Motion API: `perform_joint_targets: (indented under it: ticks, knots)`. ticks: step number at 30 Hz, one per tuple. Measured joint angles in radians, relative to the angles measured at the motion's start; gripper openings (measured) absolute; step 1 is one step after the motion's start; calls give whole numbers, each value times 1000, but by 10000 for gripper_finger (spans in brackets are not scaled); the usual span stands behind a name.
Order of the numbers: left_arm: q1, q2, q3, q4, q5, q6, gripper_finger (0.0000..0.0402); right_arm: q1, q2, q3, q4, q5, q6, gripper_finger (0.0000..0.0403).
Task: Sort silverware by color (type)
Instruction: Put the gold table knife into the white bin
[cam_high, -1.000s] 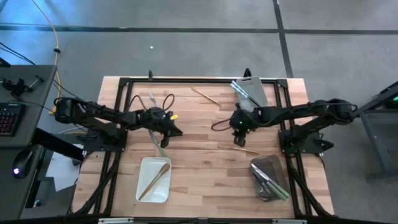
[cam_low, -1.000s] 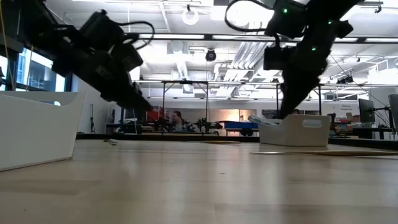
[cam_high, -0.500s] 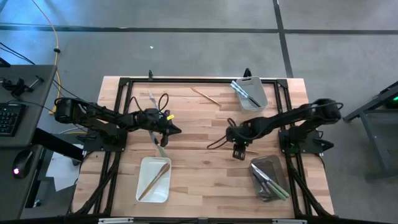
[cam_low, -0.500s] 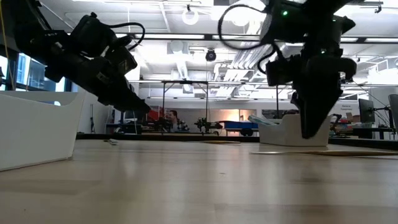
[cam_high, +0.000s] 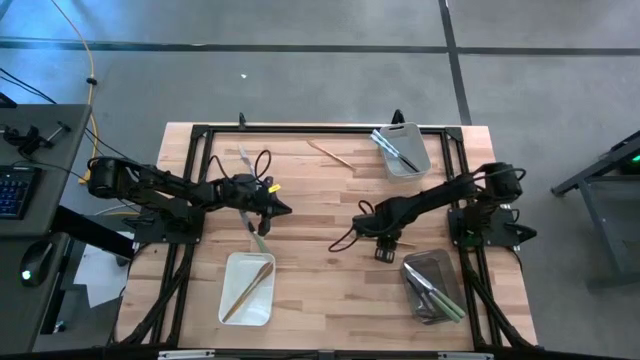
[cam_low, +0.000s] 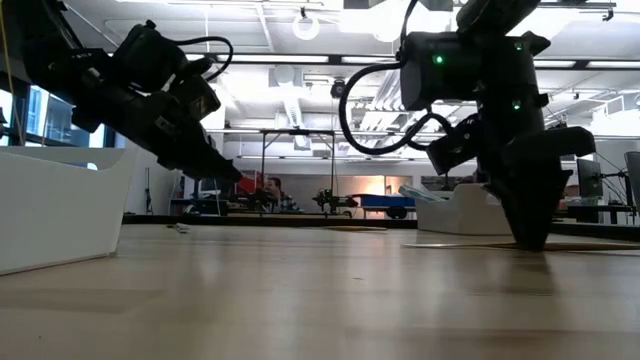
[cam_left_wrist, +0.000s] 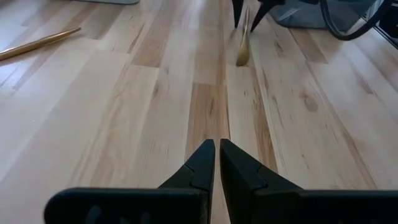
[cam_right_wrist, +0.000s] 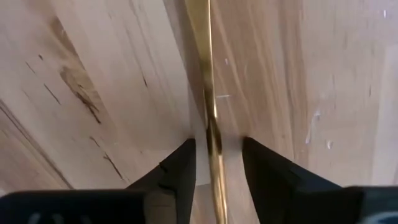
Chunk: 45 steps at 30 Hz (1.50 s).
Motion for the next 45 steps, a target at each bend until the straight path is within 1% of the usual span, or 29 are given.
perform_joint_targets:
  ticks: [3,8,10,14,16,18,19,23,27,29,32,36,45]
  knots:
    - [0,0,-1,-1,-1,-7,15,-10,4,-2,9,1,0,84]
    - [0,0,-1,-2,-7,-7,15,-30,4,-5,39,-8,-18,15]
    - [-1,0,-1,-2,-23,-2,15,-37,5,0,39,-13,-35,7]
    - [-1,0,-1,0,-26,1,15,-60,-21,10,52,-18,-68,13]
    - [-1,0,-1,1,-27,1,15,-76,-50,8,139,21,-88,6]
    - [-1,0,-1,2,-35,1,15,-95,-97,-9,198,32,-100,3]
    - [-1,0,-1,2,-43,0,15,-104,-108,-20,224,27,-106,3]
    - [-1,0,-1,2,-54,-5,15,-145,-155,-81,431,-17,-125,2]
    - [-1,0,-1,3,-54,-43,15,-184,-167,-145,623,-14,-140,1]
    - [-1,0,-1,20,-54,-67,15,-200,-170,-153,745,-17,-149,1]
    - [-8,0,-1,67,-48,-96,21,-219,-170,-154,880,-21,-178,1]
    - [-19,0,-1,117,-53,-105,46,-245,-170,-155,1081,-34,-192,1]
    - [-20,0,6,314,-61,-105,132,-264,-171,-155,1386,-40,-246,0]
